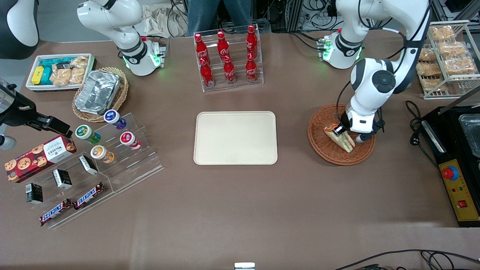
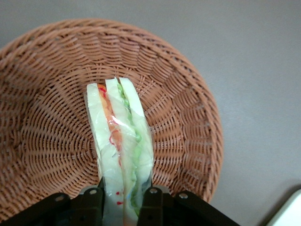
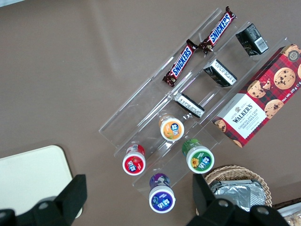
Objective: Place sandwich from basket to tray
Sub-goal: 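Lift the sandwich out of the basket toward the cream tray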
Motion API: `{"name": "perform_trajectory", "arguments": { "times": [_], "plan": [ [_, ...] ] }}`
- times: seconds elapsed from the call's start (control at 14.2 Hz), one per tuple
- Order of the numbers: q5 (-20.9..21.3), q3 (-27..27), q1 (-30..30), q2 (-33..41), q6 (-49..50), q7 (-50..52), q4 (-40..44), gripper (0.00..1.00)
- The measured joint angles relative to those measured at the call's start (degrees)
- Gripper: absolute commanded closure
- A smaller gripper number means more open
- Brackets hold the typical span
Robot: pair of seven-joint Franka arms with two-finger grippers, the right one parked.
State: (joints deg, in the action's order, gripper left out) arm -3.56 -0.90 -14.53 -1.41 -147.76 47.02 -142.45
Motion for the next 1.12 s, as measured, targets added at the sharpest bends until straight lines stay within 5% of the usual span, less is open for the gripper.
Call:
{"name": "perform_trajectory", "arguments": {
  "times": [0.56, 1.12],
  "plan": [
    [0.60, -0.81, 1.01, 2.28, 35.03, -6.71, 28.37, 1.00],
    [0.70, -0.84, 2.87, 1.89, 43.59, -14.27, 37.38, 1.00]
  ]
}}
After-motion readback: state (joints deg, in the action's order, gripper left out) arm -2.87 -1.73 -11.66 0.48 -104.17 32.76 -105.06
